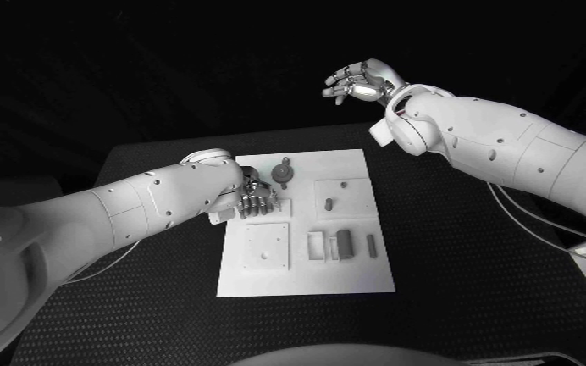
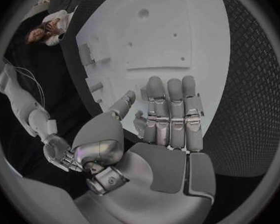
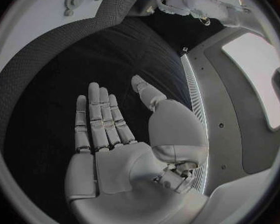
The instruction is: Assemble the parts on the task board
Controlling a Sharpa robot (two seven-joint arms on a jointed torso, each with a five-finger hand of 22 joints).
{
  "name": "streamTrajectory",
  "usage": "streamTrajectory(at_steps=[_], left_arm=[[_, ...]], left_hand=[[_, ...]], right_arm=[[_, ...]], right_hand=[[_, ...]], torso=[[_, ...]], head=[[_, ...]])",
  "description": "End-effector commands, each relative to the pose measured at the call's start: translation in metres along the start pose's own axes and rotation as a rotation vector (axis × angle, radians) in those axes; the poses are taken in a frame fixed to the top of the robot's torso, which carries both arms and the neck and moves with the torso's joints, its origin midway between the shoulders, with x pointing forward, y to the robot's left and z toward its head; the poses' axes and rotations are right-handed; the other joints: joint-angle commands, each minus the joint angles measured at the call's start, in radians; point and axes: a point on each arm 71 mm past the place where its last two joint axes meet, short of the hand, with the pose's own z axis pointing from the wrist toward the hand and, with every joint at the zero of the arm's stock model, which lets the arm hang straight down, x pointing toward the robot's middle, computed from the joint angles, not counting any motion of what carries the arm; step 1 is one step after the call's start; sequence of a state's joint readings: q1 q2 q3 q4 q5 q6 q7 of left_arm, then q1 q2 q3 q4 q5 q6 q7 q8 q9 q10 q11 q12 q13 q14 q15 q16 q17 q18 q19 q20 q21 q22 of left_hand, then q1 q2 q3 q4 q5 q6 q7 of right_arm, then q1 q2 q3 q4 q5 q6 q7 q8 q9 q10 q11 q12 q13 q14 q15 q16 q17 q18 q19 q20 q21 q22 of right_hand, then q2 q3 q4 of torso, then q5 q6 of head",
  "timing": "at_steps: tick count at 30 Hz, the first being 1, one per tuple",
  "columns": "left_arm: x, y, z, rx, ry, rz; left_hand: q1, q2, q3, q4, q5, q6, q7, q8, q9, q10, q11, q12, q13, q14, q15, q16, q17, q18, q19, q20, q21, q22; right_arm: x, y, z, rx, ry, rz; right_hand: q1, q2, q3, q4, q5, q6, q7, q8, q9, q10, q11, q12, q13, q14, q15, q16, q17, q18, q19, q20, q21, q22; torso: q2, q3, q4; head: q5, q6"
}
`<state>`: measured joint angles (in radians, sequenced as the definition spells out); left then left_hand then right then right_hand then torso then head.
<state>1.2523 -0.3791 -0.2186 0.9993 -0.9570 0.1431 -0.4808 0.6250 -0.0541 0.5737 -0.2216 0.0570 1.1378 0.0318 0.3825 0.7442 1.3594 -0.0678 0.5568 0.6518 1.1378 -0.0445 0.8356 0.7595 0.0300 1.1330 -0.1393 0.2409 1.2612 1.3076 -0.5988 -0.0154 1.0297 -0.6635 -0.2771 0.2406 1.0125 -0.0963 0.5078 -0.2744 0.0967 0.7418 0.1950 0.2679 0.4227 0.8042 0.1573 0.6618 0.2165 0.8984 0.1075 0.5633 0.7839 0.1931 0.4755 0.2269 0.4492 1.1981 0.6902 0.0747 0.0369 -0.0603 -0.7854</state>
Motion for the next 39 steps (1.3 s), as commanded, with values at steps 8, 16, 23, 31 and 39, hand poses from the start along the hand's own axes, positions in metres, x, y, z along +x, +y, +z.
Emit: streamTrajectory(at_steps=[8,16,23,31,39], left_arm=[[-0.002,0.002,0.0,0.004,0.002,-0.014],[-0.011,0.005,-0.006,0.044,0.077,-0.097],[-0.046,0.009,-0.029,0.098,0.069,-0.223],[-0.09,0.024,-0.045,0.053,-0.111,-0.166],[-0.107,0.026,-0.033,-0.003,-0.214,-0.135]], left_hand=[[0.008,-0.001,0.0,0.0,-0.004,0.002,0.004,-0.004,0.002,-0.005,0.004,0.007,-0.001,-0.01,0.001,0.005,-0.002,0.003,0.005,-0.002,-0.007,0.002],[0.009,-0.005,-0.003,-0.004,-0.004,-0.006,0.008,-0.01,0.002,-0.013,0.006,0.003,-0.004,-0.017,0.002,0.005,-0.007,0.002,0.001,0.0,-0.012,0.003],[0.033,0.009,-0.006,-0.034,-0.003,-0.128,0.054,-0.072,-0.009,-0.084,0.045,0.014,-0.006,-0.085,0.016,0.016,-0.024,-0.01,-0.038,0.012,-0.046,0.009],[0.033,0.002,-0.009,-0.03,-0.004,-0.165,0.067,-0.087,-0.016,-0.096,0.056,0.034,-0.003,-0.095,0.018,0.032,-0.028,-0.009,-0.038,0.014,-0.054,0.014],[0.029,-0.015,-0.006,-0.02,-0.006,-0.227,0.091,-0.119,-0.035,-0.145,0.079,0.024,-0.017,-0.139,0.031,0.022,-0.047,-0.016,-0.073,0.026,-0.082,0.012]], right_arm=[[0.001,0.001,0.0,-0.007,0.012,-0.004],[-0.002,-0.001,0.0,-0.004,0.006,-0.006],[-0.005,-0.003,-0.001,0.003,-0.003,-0.008],[-0.005,-0.004,-0.001,0.004,-0.002,-0.008],[-0.003,-0.002,0.001,0.003,-0.003,-0.007]], right_hand=[[-0.007,-0.008,-0.004,0.002,-0.001,-0.007,0.036,0.005,-0.002,-0.003,0.006,0.004,-0.002,-0.006,0.0,-0.006,0.002,0.0,0.008,0.0,0.005,0.002],[-0.007,-0.008,-0.004,0.003,-0.001,-0.007,0.036,0.005,-0.002,-0.003,0.006,0.004,-0.002,-0.006,0.0,-0.007,0.002,0.0,0.009,0.0,0.005,0.003],[-0.01,-0.008,-0.005,0.003,-0.002,-0.007,0.036,0.005,-0.002,-0.003,0.006,0.005,-0.003,-0.006,0.001,-0.007,0.003,-0.001,0.007,0.0,0.003,0.003],[-0.01,-0.007,-0.005,0.004,-0.001,-0.007,0.036,0.006,-0.003,-0.003,0.006,0.005,-0.004,-0.006,0.001,-0.008,0.003,-0.001,0.005,0.0,0.002,0.004],[-0.012,-0.009,-0.005,0.005,-0.001,-0.01,0.037,0.005,-0.004,-0.005,0.007,0.005,-0.006,-0.008,0.001,-0.009,0.004,-0.001,0.005,0.001,0.001,0.004]], torso=[[0.0,0.0001,0.0001],[0.0,-0.0002,0.0003],[-0.001,-0.0002,0.0008],[0.0,-0.0004,0.0009],[0.002,0.0011,-0.0021]], head=[[0.0,0.001],[0.001,0.009],[0.002,0.021],[0.003,0.03],[0.005,0.038]])
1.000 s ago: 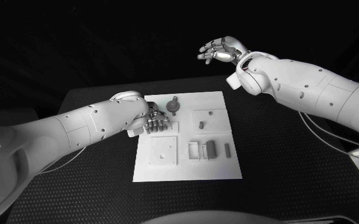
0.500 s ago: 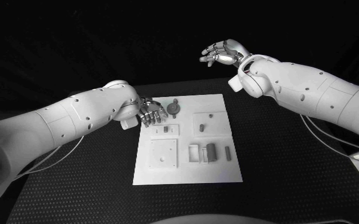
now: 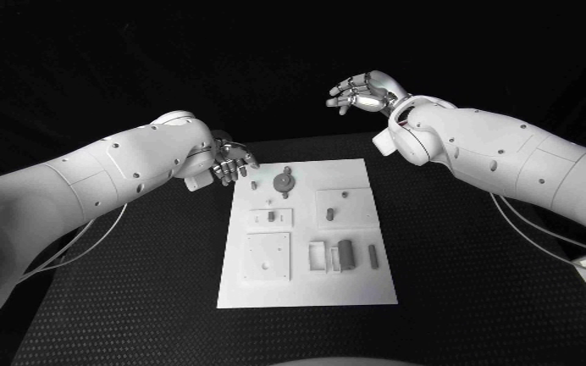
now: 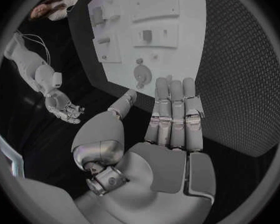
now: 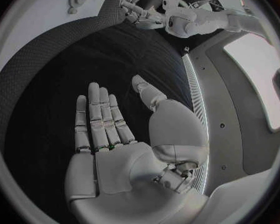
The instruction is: Assemble the parts on the task board
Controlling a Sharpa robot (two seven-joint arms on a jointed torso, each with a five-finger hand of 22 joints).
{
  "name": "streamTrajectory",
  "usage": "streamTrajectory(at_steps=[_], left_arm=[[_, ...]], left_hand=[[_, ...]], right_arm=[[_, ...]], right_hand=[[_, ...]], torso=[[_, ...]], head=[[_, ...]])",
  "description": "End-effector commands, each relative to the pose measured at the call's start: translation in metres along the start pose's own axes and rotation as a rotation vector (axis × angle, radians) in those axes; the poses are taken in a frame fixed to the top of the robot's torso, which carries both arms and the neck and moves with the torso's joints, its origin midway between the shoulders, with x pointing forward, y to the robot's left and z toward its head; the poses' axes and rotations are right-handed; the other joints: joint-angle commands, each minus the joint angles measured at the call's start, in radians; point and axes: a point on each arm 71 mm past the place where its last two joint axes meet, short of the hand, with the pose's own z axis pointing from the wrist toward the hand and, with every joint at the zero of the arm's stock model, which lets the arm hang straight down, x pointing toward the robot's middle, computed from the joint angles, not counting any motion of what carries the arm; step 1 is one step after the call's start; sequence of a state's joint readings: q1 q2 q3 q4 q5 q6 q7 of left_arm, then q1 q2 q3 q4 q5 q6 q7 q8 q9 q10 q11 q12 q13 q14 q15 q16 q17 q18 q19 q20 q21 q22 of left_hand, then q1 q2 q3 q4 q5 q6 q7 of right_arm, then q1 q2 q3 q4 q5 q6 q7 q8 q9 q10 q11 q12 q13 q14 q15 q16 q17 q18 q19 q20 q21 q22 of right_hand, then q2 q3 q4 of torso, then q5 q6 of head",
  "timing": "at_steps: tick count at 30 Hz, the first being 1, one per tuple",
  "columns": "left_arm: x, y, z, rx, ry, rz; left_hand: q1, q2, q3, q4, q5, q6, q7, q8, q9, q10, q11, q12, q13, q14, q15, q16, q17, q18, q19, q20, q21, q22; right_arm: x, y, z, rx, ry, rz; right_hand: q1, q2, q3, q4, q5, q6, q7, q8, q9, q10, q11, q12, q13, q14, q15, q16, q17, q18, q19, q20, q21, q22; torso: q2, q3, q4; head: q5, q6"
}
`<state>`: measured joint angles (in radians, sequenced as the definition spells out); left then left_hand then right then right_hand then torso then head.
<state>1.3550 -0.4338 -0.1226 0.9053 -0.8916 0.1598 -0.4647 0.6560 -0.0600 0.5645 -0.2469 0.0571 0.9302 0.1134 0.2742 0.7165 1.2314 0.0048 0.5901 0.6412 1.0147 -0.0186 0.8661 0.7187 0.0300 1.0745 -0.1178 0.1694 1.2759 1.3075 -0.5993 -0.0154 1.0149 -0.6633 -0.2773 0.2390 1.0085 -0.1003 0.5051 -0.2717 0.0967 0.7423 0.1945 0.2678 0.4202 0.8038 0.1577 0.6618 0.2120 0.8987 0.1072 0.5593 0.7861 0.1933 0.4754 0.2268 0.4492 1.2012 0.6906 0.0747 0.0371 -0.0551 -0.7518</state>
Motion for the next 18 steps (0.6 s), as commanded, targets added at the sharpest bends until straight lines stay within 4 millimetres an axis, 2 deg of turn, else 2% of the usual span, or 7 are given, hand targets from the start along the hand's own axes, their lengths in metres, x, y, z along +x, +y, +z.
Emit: streamTrajectory(at_steps=[1,5,8,11,13,16,18], left_arm=[[-0.004,-0.003,0.004,0.007,-0.068,0.029],[0.0,-0.003,0.013,-0.004,-0.1,0.02],[0.004,-0.002,0.019,-0.016,-0.107,0.021],[0.009,0.003,0.025,-0.036,-0.099,0.023],[0.012,0.006,0.027,-0.045,-0.092,0.028],[0.015,0.01,0.03,-0.058,-0.079,0.03],[0.015,0.012,0.032,-0.066,-0.077,0.029]], left_hand=[[-0.002,-0.009,0.005,0.006,-0.006,-0.037,0.017,-0.021,-0.014,-0.033,0.014,-0.017,-0.012,-0.031,0.012,-0.015,-0.012,-0.018,-0.028,0.01,-0.02,-0.005],[-0.001,-0.011,0.011,0.009,-0.006,-0.099,0.041,-0.056,-0.042,-0.086,0.039,-0.051,-0.039,-0.083,0.037,-0.045,-0.037,-0.021,-0.073,0.033,-0.057,-0.018],[0.002,-0.011,0.016,0.006,-0.005,-0.142,0.059,-0.078,-0.065,-0.132,0.058,-0.09,-0.066,-0.132,0.063,-0.077,-0.06,-0.024,-0.117,0.059,-0.091,-0.032],[0.005,-0.011,0.018,0.008,-0.005,-0.144,0.064,-0.073,-0.076,-0.143,0.064,-0.112,-0.087,-0.148,0.077,-0.09,-0.074,-0.019,-0.133,0.074,-0.103,-0.042],[0.007,-0.009,0.018,0.008,-0.005,-0.139,0.063,-0.068,-0.078,-0.143,0.064,-0.116,-0.092,-0.15,0.079,-0.091,-0.077,-0.017,-0.135,0.076,-0.104,-0.045],[0.01,-0.008,0.018,0.007,-0.005,-0.112,0.06,-0.049,-0.078,-0.14,0.062,-0.122,-0.101,-0.151,0.082,-0.092,-0.082,-0.014,-0.137,0.08,-0.103,-0.049],[0.012,-0.008,0.017,0.006,-0.005,-0.107,0.06,-0.046,-0.08,-0.139,0.062,-0.124,-0.103,-0.151,0.082,-0.092,-0.084,-0.013,-0.137,0.08,-0.103,-0.05]], right_arm=[[0.002,0.001,0.001,-0.008,0.008,-0.002],[0.002,0.001,0.002,-0.008,0.006,-0.001],[0.001,0.001,0.003,-0.007,0.004,0.0],[0.001,0.0,0.003,-0.006,0.002,0.003],[0.001,0.0,0.003,-0.006,0.001,0.004],[0.0,0.0,0.003,-0.006,0.0,0.004],[0.0,0.0,0.003,-0.006,0.0,0.004]], right_hand=[[-0.009,-0.005,-0.003,0.003,-0.001,-0.011,0.037,0.004,-0.002,-0.005,0.007,0.004,-0.002,-0.009,0.002,-0.006,0.002,-0.001,0.005,0.001,0.001,0.002],[-0.012,-0.006,-0.003,0.004,-0.001,-0.014,0.038,0.004,-0.004,-0.008,0.008,0.005,-0.006,-0.013,0.004,-0.01,0.004,-0.004,-0.005,0.002,-0.008,0.002],[-0.014,-0.006,-0.002,0.005,-0.001,-0.015,0.039,0.004,-0.006,-0.01,0.009,0.006,-0.009,-0.018,0.006,-0.014,0.005,-0.007,-0.017,0.004,-0.017,0.001],[-0.015,-0.005,-0.001,0.006,-0.001,-0.018,0.039,0.004,-0.008,-0.015,0.011,0.005,-0.014,-0.032,0.013,-0.024,0.004,-0.013,-0.035,0.006,-0.03,0.001],[-0.015,-0.004,0.0,0.006,-0.001,-0.019,0.04,0.005,-0.01,-0.018,0.012,0.005,-0.019,-0.044,0.02,-0.039,-0.004,-0.02,-0.058,0.009,-0.046,0.0],[-0.015,-0.004,0.002,0.006,-0.001,-0.02,0.04,0.006,-0.012,-0.02,0.013,0.004,-0.023,-0.048,0.023,-0.049,-0.012,-0.026,-0.073,0.01,-0.057,0.001],[-0.015,-0.004,0.002,0.006,-0.001,-0.02,0.04,0.007,-0.012,-0.02,0.013,0.004,-0.024,-0.047,0.024,-0.05,-0.014,-0.026,-0.075,0.01,-0.058,0.002]], torso=[[0.001,0.0012,-0.0022],[0.001,0.0012,-0.0018],[0.0,0.0013,-0.0009],[0.001,0.0012,-0.001],[0.001,0.0014,-0.0009],[0.001,0.0016,-0.0007],[0.0,0.0013,-0.0003]], head=[[0.0,0.005],[0.002,0.009],[0.003,0.012],[0.011,0.02],[0.015,0.023],[0.04,0.043],[0.05,0.051]])
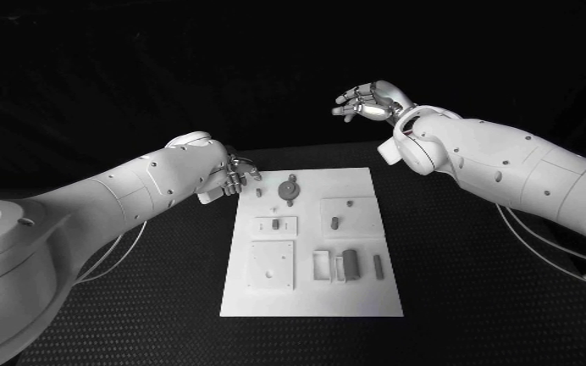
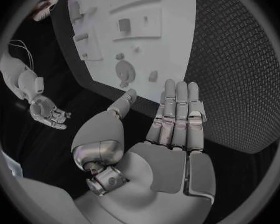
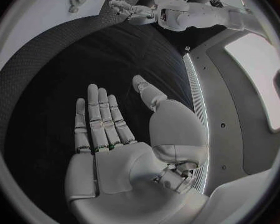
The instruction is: Assemble the parts on the task board
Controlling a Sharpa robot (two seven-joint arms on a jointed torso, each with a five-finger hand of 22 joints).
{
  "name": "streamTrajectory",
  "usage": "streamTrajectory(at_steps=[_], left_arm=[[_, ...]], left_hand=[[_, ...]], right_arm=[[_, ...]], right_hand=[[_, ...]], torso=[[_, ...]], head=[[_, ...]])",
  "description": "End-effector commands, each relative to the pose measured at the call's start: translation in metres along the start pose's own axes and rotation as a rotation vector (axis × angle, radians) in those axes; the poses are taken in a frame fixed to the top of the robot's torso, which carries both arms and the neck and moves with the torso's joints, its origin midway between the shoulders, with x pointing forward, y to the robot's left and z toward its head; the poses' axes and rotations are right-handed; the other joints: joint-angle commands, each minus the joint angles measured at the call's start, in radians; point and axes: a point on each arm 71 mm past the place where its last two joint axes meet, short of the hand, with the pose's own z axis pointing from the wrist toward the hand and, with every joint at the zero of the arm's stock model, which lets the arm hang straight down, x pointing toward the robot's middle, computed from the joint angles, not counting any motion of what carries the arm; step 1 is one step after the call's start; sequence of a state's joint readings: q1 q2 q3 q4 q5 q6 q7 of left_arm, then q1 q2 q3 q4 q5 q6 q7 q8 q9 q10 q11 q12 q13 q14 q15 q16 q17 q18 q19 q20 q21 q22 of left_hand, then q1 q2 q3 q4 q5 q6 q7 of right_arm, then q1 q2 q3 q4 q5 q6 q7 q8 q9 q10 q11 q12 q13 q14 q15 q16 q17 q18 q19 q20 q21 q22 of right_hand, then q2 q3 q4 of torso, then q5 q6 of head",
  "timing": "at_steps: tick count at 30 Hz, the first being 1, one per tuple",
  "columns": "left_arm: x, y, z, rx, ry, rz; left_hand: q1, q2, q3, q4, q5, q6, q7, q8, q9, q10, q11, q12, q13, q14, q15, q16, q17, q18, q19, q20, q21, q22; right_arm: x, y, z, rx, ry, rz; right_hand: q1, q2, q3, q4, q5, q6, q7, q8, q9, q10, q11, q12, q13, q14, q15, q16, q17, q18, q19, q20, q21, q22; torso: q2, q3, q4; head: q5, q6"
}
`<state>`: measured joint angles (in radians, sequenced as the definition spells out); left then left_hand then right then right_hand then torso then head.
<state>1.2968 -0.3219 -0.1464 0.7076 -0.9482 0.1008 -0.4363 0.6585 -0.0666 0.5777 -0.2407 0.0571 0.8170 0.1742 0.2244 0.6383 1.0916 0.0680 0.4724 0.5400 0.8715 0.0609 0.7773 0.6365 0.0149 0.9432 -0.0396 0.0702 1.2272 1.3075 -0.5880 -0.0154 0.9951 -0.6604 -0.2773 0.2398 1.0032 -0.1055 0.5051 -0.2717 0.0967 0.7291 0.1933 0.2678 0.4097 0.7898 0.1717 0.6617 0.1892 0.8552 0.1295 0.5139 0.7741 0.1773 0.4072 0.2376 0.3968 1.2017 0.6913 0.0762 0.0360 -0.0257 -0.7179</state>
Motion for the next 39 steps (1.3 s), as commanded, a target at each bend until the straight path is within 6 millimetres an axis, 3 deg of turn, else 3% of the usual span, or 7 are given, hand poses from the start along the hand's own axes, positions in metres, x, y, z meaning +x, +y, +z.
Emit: streamTrajectory(at_steps=[1,3,7,17,29,39], left_arm=[[0.001,-0.001,0.003,0.01,-0.004,0.012],[0.002,0.0,0.004,0.007,0.002,0.012],[0.003,0.0,0.005,0.01,0.008,0.007],[0.011,-0.001,0.009,0.023,0.038,0.013],[0.014,0.002,0.012,0.032,0.024,-0.002],[0.015,-0.002,0.013,0.037,0.031,-0.015]], left_hand=[[0.009,-0.001,0.004,0.0,-0.005,0.007,0.0,0.004,-0.002,0.001,-0.001,-0.006,-0.002,-0.008,0.003,-0.004,-0.002,0.002,-0.006,0.002,-0.004,-0.001],[0.009,-0.001,0.004,0.0,-0.005,0.007,-0.001,0.005,-0.002,0.001,-0.001,-0.007,-0.003,-0.008,0.003,-0.004,-0.002,0.002,-0.006,0.002,-0.004,-0.001],[0.01,0.001,0.003,0.0,-0.005,0.021,-0.003,0.014,-0.005,0.005,-0.003,-0.009,-0.008,-0.007,0.003,-0.002,-0.005,0.004,-0.005,0.003,-0.003,-0.004],[0.006,0.018,-0.003,0.003,-0.007,0.08,-0.029,0.042,-0.017,0.042,-0.018,-0.06,-0.054,0.002,-0.001,0.001,-0.02,0.005,0.0,0.002,-0.002,-0.013],[0.019,0.043,-0.001,-0.01,-0.006,0.107,-0.034,0.044,-0.028,0.081,-0.021,-0.112,-0.085,0.005,-0.003,0.006,-0.028,0.002,0.002,-0.001,-0.002,-0.019],[0.016,0.043,-0.004,-0.01,-0.006,0.11,-0.031,0.041,-0.034,0.096,-0.021,-0.132,-0.093,0.006,-0.004,0.009,-0.032,0.002,0.005,-0.002,-0.002,-0.021]], right_arm=[[0.0,0.001,0.0,-0.011,0.007,0.005],[0.001,0.001,0.0,-0.011,0.007,0.005],[0.001,0.002,0.0,-0.012,0.011,0.007],[0.002,0.002,0.001,-0.012,0.014,0.008],[0.007,0.005,0.002,-0.017,0.022,0.012],[0.009,0.007,0.002,-0.02,0.024,0.013]], right_hand=[[-0.01,0.001,0.002,0.006,-0.001,-0.007,0.041,0.007,-0.001,-0.006,-0.001,0.004,-0.002,-0.004,0.001,-0.005,-0.002,-0.01,-0.007,0.0,-0.006,0.001],[-0.01,0.001,0.002,0.006,-0.001,-0.007,0.041,0.007,-0.001,-0.006,-0.001,0.004,-0.002,-0.004,0.002,-0.005,-0.003,-0.011,-0.008,0.0,-0.007,0.002],[-0.01,0.002,0.002,0.006,-0.001,-0.007,0.041,0.007,-0.002,-0.006,-0.001,0.004,-0.003,-0.003,0.002,-0.006,-0.003,-0.011,-0.009,0.0,-0.008,0.002],[-0.01,0.002,0.003,0.006,-0.001,-0.007,0.041,0.007,-0.002,-0.006,0.0,0.004,-0.004,-0.003,0.002,-0.007,-0.004,-0.011,-0.01,0.0,-0.009,0.003],[-0.009,0.001,0.003,0.006,-0.001,-0.008,0.041,0.008,-0.002,-0.006,0.0,0.004,-0.005,-0.002,0.002,-0.009,-0.007,-0.013,-0.013,0.0,-0.011,0.004],[-0.009,0.002,0.003,0.006,-0.001,-0.008,0.041,0.008,-0.003,-0.006,0.0,0.005,-0.006,-0.002,0.002,-0.01,-0.008,-0.014,-0.016,0.0,-0.014,0.005]], torso=[[-0.001,-0.0003,0.0008],[-0.001,-0.0007,0.001],[0.0,-0.0013,0.0009],[0.0,-0.0013,0.0006],[0.001,-0.0001,-0.0001],[0.0,-0.0005,0.001]], head=[[0.026,0.022],[0.035,0.03],[0.037,0.033],[0.034,0.029],[0.028,0.024],[0.023,0.02]])
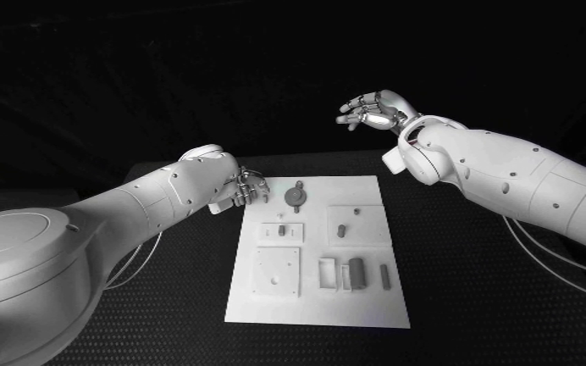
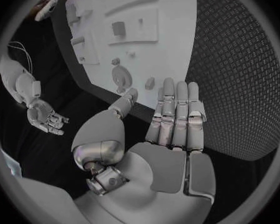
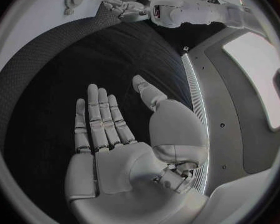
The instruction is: Assemble the parts on the task board
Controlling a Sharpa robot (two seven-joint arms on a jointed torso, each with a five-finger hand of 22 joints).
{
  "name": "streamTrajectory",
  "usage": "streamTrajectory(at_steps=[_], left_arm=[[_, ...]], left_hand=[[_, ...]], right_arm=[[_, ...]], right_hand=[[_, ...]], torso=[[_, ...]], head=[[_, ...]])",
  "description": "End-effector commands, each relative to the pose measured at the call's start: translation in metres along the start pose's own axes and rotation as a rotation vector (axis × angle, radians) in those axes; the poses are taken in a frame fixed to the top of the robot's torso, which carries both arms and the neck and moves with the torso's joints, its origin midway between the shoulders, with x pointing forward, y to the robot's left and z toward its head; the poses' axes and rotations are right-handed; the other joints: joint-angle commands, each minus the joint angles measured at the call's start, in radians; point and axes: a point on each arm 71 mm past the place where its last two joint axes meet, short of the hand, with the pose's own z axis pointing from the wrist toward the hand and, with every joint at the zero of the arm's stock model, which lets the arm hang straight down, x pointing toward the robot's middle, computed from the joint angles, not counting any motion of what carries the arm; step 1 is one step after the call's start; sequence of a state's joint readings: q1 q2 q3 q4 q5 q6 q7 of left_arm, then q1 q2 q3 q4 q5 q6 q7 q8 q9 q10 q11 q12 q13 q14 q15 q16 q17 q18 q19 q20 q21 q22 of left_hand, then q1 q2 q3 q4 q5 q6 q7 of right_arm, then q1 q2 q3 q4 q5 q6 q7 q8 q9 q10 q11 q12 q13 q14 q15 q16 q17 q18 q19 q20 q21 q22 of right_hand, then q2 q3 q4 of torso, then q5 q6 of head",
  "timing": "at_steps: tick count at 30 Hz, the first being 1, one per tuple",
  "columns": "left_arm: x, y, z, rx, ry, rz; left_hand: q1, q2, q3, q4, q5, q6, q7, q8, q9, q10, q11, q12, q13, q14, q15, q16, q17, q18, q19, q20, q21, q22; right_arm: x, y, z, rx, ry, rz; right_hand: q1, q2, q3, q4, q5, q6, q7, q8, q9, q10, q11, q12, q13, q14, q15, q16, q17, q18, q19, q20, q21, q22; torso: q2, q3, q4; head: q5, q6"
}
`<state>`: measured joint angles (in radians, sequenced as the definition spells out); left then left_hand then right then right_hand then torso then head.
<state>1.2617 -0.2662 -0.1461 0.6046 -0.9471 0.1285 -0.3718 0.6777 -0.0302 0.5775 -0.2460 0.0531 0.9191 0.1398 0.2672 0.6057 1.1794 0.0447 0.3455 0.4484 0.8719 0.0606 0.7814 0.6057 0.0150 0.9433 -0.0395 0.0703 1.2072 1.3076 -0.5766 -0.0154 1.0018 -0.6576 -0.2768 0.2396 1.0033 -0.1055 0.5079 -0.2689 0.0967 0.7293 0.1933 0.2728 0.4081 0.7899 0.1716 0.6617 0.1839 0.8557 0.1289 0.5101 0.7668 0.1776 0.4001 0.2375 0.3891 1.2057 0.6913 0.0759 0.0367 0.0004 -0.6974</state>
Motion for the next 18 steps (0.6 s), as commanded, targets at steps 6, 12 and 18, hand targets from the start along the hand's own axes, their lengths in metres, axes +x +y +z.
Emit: streamTrajectory(at_steps=[6,12,18], left_arm=[[0.0027,-0.0036,0.0016,0.014,0.011,-0.011],[0.001,-0.0002,0.0038,0.004,-0.003,-0.019],[0.0008,-0.0015,0.0044,0.006,0.001,-0.022]], left_hand=[[-0.001,0.007,-0.003,-0.005,-0.002,0.008,0.003,-0.003,-0.004,0.012,0.002,-0.011,-0.004,0.006,-0.004,0.005,-0.002,0.002,0.005,-0.002,-0.002,-0.002],[0.005,0.01,-0.001,-0.01,-0.002,0.008,0.004,-0.005,-0.006,0.016,0.003,-0.02,-0.007,0.006,-0.003,0.006,-0.004,0.001,0.005,-0.002,-0.002,-0.003],[0.014,0.013,0.002,-0.015,-0.002,0.009,0.003,-0.006,-0.008,0.021,0.003,-0.028,-0.009,0.005,-0.003,0.006,-0.005,0.001,0.005,-0.002,-0.002,-0.004]], right_arm=[[0.0035,0.0033,0.0005,-0.014,0.015,0.006],[0.0044,0.0043,0.0002,-0.016,0.017,0.008],[0.0049,0.0049,0.0002,-0.018,0.017,0.008]], right_hand=[[-0.009,0.002,0.0,0.003,-0.001,-0.008,0.041,0.004,-0.001,-0.006,0.0,0.005,-0.002,-0.002,0.003,-0.007,-0.002,-0.015,-0.01,0.001,-0.007,0.002],[-0.009,0.002,0.0,0.003,-0.001,-0.008,0.041,0.004,-0.001,-0.006,0.0,0.005,-0.002,-0.002,0.003,-0.007,-0.002,-0.015,-0.01,0.001,-0.007,0.002],[-0.009,0.002,0.0,0.003,-0.001,-0.008,0.041,0.004,-0.002,-0.006,0.0,0.005,-0.003,-0.001,0.003,-0.007,-0.003,-0.015,-0.011,0.001,-0.008,0.003]], torso=[[0.0,0.0003,-0.0004],[-0.001,0.0001,0.0001],[0.0,0.0001,-0.0003]], head=[[-0.005,-0.001],[-0.008,-0.003],[-0.013,-0.003]])
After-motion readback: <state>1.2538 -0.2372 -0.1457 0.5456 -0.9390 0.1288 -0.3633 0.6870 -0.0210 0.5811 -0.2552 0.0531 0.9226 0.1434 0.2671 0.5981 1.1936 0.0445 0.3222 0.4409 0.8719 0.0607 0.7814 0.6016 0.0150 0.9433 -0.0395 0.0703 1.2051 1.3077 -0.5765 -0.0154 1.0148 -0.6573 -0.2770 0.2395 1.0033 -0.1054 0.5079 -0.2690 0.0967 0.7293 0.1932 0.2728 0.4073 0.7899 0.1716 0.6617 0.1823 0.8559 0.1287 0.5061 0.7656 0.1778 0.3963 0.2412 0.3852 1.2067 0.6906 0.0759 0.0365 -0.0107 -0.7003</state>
